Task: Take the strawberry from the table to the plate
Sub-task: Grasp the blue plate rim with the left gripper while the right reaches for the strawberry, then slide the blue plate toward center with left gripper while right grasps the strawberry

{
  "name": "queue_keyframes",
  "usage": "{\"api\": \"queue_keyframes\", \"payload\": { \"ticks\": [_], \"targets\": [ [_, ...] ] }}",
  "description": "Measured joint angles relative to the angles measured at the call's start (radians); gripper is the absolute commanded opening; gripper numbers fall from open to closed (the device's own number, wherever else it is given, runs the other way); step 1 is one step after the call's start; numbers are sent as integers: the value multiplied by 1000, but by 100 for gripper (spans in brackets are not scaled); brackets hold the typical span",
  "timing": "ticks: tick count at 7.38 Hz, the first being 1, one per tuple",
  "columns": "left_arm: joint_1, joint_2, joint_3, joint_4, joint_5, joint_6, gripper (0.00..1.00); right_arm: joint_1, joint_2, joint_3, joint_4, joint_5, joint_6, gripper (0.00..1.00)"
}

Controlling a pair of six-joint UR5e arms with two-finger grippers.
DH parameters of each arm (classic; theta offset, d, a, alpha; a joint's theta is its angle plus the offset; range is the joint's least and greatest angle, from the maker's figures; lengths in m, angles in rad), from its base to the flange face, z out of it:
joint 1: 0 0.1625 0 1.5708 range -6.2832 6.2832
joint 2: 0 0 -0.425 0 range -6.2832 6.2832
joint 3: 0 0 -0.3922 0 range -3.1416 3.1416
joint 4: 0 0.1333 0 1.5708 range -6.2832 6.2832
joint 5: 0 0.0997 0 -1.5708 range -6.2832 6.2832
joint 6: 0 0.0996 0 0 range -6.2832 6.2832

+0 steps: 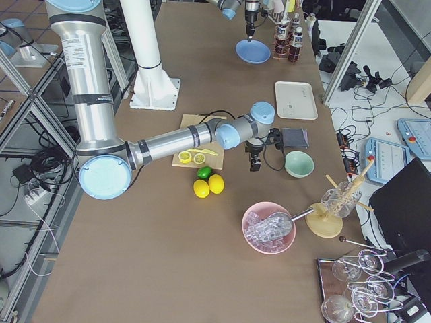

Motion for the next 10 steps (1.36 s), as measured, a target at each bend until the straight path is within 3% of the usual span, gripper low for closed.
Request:
{"api": "queue_keyframes", "payload": {
  "ticks": [3,5,8,9,10],
  "targets": [
    [166,-39,-98,1,164,-194,0,-119,84,-53,41,-50,117,94],
    [290,-67,-125,1,289,-271,0,-181,160,-108,49,-104,168,91],
    [413,-110,-136,2,393,-349,0,-226,213,-216,159,-131,215,89],
    [438,-126,-134,2,409,-369,0,-232,218,-231,174,-136,219,85],
    [457,-137,-131,2,426,-382,0,-238,221,-237,181,-140,225,73]
  ]
}}
